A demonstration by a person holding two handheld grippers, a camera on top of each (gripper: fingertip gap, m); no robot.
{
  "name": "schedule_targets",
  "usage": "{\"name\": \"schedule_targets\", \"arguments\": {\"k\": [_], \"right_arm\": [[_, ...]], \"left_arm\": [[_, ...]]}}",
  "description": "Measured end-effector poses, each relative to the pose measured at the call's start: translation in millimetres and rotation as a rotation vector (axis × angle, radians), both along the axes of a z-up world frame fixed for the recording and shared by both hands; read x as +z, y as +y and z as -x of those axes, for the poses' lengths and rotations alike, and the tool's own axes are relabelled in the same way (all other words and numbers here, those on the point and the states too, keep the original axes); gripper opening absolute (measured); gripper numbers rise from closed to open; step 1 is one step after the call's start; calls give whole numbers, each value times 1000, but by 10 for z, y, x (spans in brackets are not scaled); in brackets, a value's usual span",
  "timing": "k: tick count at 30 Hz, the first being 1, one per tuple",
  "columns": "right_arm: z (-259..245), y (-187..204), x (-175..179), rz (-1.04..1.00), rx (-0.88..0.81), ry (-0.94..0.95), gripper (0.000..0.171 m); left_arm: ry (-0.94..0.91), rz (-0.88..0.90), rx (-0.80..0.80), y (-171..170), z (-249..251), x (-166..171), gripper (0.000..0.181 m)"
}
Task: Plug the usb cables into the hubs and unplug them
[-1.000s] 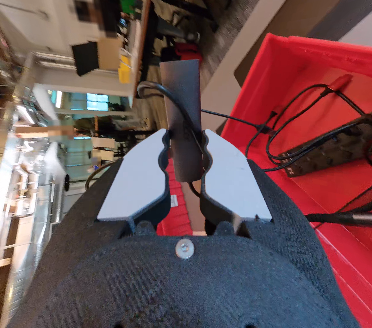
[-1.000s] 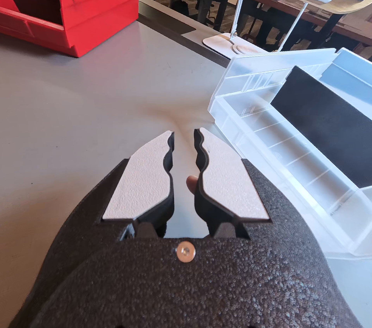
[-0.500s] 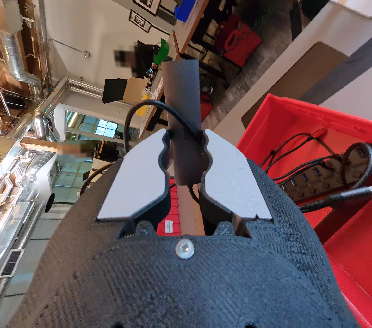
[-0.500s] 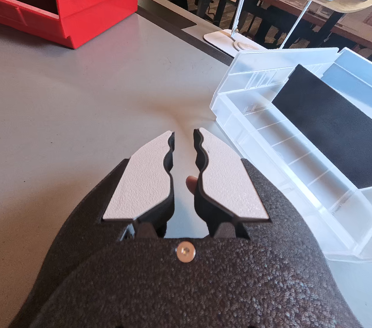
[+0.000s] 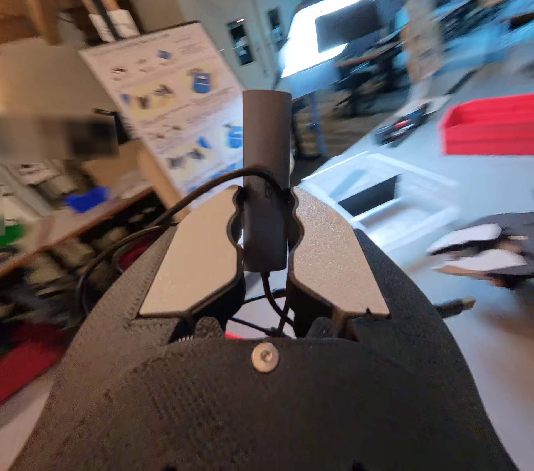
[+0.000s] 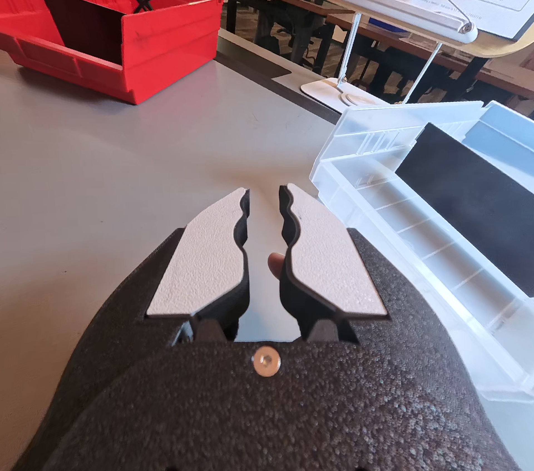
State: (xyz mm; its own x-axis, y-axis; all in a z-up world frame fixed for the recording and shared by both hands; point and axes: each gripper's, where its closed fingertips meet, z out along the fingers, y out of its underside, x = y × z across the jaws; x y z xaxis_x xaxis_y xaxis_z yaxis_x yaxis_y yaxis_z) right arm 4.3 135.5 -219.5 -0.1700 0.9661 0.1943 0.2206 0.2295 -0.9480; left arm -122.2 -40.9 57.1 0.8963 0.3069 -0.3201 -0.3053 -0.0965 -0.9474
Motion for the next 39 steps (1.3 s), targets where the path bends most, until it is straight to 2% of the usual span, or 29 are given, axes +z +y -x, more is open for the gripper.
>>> {"name": "schedule_targets", "arguments": {"k": [3,6,10,14,18,19,21,23,26,27,28,33,35,37,39], "right_arm": [[-13,-26,102,2,21,50,20],[-29,-115,351,17,82,133,23],[-51,-450,796,42,268,196,26],[-31,-860,1152,94,445,223,29],[102,-1219,1384,412,579,144,50],[166,-1260,1389,475,582,116,48],[272,-1271,1368,514,572,105,25],[309,-1260,1322,487,562,99,23],[329,-1168,1236,411,513,76,21],[317,-1145,1235,389,509,81,21],[300,-1125,1250,362,503,94,20],[231,-958,1314,191,423,88,20],[198,-883,1336,148,398,95,19],[163,-850,1335,136,393,88,19],[146,-824,1323,141,385,83,18]], "left_arm": [[-154,-79,-308,154,-433,-324,30],[-278,-85,-529,266,-751,-712,29],[-356,-90,-684,322,-999,-985,30],[-310,-24,-633,419,-996,-1205,29],[-168,99,-566,516,-1096,-1450,29],[-131,131,-546,539,-1119,-1514,29],[-77,153,-481,563,-1084,-1577,29],[-97,144,-479,527,-1035,-1577,29],[-230,13,-492,414,-879,-1385,20],[-272,-23,-481,381,-793,-1316,4],[-305,-30,-457,362,-698,-1278,0],[-429,-129,-391,150,-277,-890,0],[-352,-72,-386,57,-250,-818,1],[-192,73,-322,39,-262,-912,20],[-46,255,-296,66,-373,-1112,31]]}}
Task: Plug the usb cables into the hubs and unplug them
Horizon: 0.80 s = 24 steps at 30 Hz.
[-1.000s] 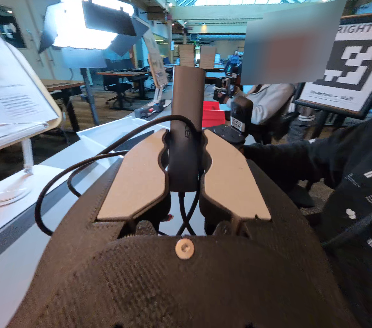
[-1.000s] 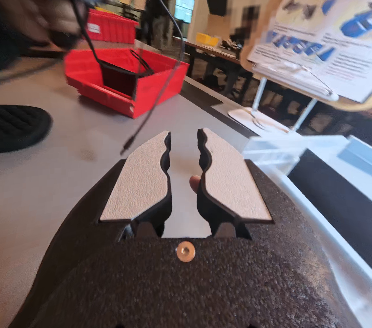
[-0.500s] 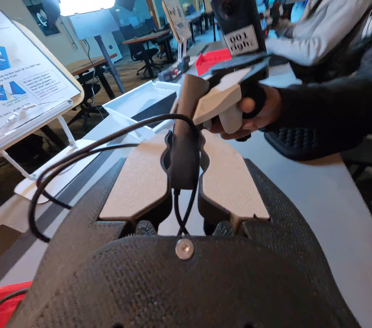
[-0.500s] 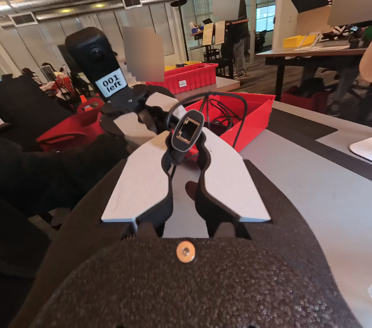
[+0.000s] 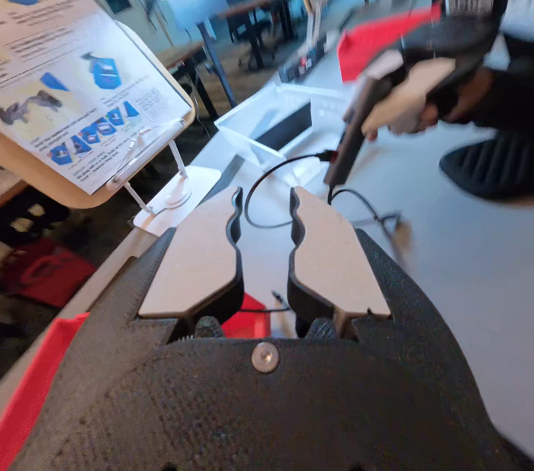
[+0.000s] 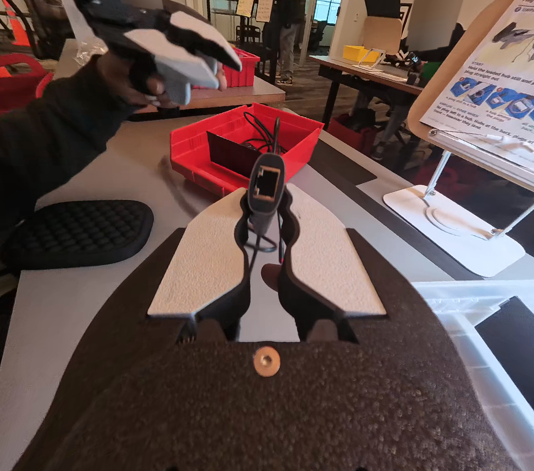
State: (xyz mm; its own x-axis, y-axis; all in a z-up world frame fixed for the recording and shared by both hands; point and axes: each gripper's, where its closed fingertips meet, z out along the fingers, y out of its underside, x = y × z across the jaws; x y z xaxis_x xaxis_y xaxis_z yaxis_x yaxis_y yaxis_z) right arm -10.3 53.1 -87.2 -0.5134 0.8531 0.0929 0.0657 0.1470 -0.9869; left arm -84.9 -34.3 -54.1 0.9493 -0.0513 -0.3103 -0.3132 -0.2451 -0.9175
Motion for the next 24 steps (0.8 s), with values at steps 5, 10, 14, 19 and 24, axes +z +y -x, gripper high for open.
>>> {"name": "schedule_targets", "arguments": {"k": [5,10,14,19,24], "right_arm": [[11,67,-48,3,-27,-14,18],[-16,211,105,-26,-91,53,18],[-46,306,222,-8,-113,81,17],[-89,351,325,38,-114,116,18],[-249,387,719,153,-21,213,18]], "left_arm": [[207,338,-147,49,-498,-607,36],[107,548,-268,104,-942,-1278,36],[-15,673,-229,324,-1171,-1967,43],[5,675,-124,671,-1259,-2402,37],[38,604,-106,736,-1256,-2305,10]]}}
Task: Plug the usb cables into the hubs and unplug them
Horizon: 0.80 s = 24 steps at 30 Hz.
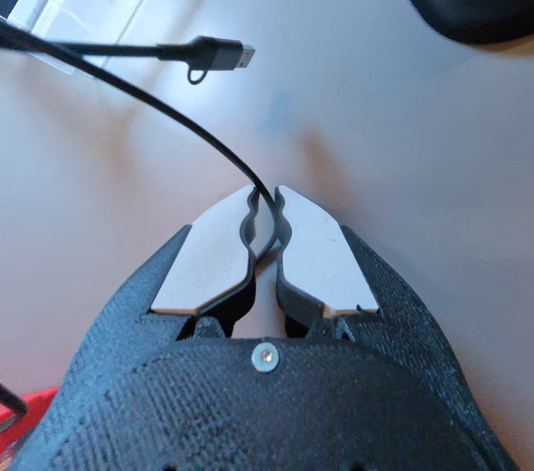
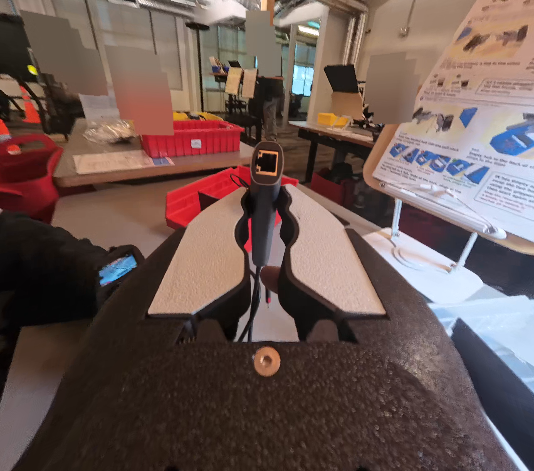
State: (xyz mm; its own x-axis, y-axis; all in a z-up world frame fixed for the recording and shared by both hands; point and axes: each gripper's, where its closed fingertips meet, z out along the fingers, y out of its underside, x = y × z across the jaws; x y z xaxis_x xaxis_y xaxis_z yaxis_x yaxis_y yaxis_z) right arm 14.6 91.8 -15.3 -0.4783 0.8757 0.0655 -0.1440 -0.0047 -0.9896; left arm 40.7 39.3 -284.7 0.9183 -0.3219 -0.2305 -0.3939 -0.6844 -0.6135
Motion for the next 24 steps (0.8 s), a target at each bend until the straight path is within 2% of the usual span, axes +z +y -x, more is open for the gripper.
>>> {"name": "schedule_targets", "arguments": {"k": [4,8,10,12,15,18,21,24], "right_arm": [[-119,-77,382,163,224,35,17],[66,-368,354,236,390,-32,18],[125,-487,436,341,486,-19,18],[183,-476,636,491,540,31,17],[208,-260,973,631,515,178,17],[-32,147,1324,744,501,350,18],[-385,558,1542,754,430,470,17],[-657,789,1537,603,259,485,17]], "left_arm": [[-160,-63,-2,19,-142,245,6],[-255,-162,-54,76,-359,653,6],[-266,-168,-55,71,-394,700,5],[-250,-153,-51,54,-405,608,5],[-194,-102,-47,-32,-373,387,4],[-158,-89,-26,-185,-226,346,5],[-169,-120,11,-380,-4,472,4],[-127,-185,62,-586,303,794,5]]}}
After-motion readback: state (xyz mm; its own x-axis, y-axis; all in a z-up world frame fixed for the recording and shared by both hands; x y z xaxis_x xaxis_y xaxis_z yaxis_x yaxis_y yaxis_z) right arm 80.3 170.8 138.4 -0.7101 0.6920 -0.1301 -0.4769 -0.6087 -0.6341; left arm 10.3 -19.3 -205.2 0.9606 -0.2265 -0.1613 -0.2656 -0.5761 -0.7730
